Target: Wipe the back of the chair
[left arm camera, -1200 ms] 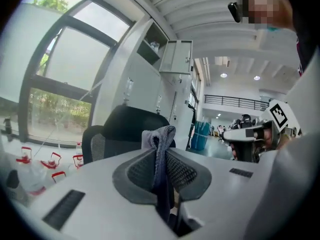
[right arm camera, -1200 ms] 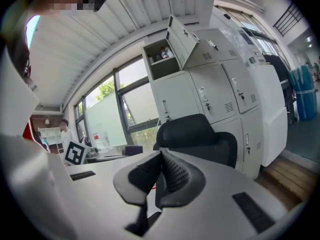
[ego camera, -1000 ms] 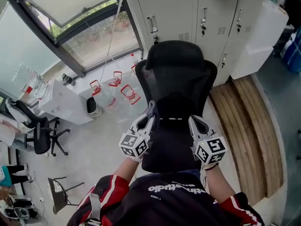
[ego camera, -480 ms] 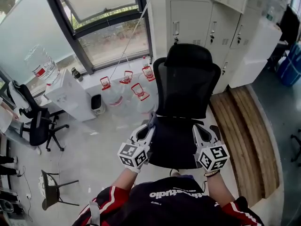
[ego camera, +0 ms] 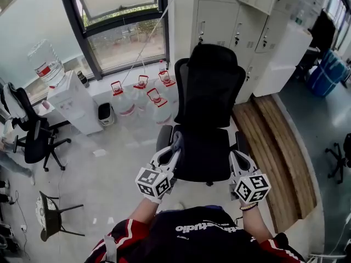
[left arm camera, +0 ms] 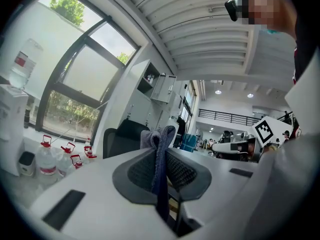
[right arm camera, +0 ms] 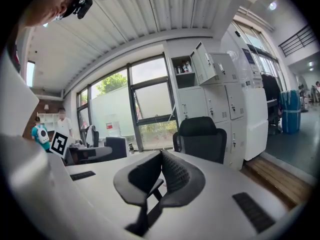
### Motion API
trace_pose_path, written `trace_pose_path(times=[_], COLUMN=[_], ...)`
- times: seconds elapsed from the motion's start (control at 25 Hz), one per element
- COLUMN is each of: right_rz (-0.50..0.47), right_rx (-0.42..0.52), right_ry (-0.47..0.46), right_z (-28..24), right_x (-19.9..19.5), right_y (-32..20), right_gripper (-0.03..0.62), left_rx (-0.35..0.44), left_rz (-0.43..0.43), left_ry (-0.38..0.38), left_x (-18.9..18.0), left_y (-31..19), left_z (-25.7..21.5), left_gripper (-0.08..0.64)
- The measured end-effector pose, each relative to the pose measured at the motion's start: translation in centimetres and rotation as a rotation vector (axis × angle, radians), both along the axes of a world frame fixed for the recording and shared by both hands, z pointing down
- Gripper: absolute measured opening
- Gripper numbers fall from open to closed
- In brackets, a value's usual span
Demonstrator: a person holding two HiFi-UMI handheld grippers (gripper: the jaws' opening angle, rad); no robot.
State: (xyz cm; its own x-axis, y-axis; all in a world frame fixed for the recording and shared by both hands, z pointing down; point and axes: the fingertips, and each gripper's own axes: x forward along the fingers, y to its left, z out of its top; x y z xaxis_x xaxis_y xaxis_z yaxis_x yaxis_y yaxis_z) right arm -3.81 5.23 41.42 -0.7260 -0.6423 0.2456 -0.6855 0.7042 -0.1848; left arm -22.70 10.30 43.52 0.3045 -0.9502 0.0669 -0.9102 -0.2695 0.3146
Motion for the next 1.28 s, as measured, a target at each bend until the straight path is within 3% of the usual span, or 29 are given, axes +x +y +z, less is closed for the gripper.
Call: trace_pose_path(times=[0.32, 0.84, 1.28], right_rz=[-0.079, -0.022, -0.014], right_rx=[0.01, 0.003, 0.051], right_ry=[-0.013, -0.074, -0.072], right_z=[-0.5, 2.3, 1.2], right_x=[1.4, 16.8, 22.4], right_y=[7.4, 24.2, 33.4], right_gripper=[0.014, 0.014, 0.014], left_rx=[-0.018, 0.013, 0.075], left_rz=[-0.006, 0.002, -0.018], left_ry=[0.005, -0.046, -0.077], left_x=[4.4, 18.9, 24.4], left_y=[7.1, 23.3, 31.7], left_z=[0.0, -0.5, -3.2], left_gripper=[0.057, 0.057, 0.057])
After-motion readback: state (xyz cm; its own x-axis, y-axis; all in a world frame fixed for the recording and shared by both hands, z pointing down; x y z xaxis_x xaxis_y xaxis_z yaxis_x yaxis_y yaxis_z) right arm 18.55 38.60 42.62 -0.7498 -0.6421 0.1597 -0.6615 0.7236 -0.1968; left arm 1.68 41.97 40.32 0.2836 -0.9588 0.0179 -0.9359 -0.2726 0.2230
